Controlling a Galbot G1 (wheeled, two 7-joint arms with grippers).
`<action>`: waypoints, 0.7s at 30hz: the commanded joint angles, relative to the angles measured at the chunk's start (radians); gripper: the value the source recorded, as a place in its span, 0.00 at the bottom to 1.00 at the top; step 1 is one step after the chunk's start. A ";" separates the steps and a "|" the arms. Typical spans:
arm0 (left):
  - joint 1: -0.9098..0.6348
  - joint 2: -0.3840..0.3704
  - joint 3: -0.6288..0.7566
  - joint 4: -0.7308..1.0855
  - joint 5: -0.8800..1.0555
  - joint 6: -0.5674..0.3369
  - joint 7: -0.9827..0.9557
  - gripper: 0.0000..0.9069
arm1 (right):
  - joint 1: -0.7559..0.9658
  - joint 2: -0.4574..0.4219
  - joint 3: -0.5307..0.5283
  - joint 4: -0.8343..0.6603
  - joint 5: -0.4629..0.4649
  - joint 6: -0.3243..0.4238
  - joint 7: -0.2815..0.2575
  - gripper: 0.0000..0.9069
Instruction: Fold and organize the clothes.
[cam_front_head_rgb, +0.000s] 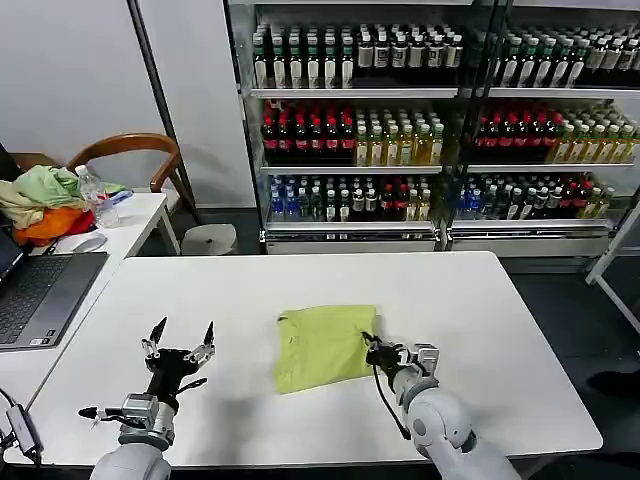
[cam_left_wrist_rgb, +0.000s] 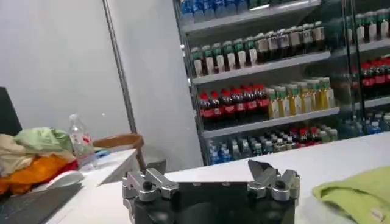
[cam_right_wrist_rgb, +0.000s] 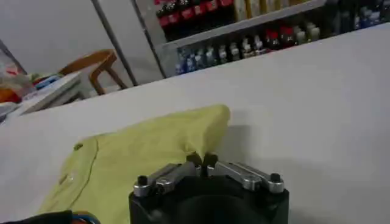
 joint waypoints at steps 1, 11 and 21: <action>-0.004 -0.002 0.010 0.006 0.006 -0.004 0.000 1.00 | -0.011 -0.005 0.050 0.001 -0.011 0.027 0.036 0.00; 0.000 -0.014 0.044 0.000 0.030 -0.013 0.000 1.00 | -0.065 -0.018 0.062 0.056 -0.017 0.017 0.026 0.00; -0.031 0.006 0.074 -0.011 0.023 -0.061 0.016 1.00 | -0.133 -0.098 0.146 0.127 -0.277 0.028 -0.123 1.00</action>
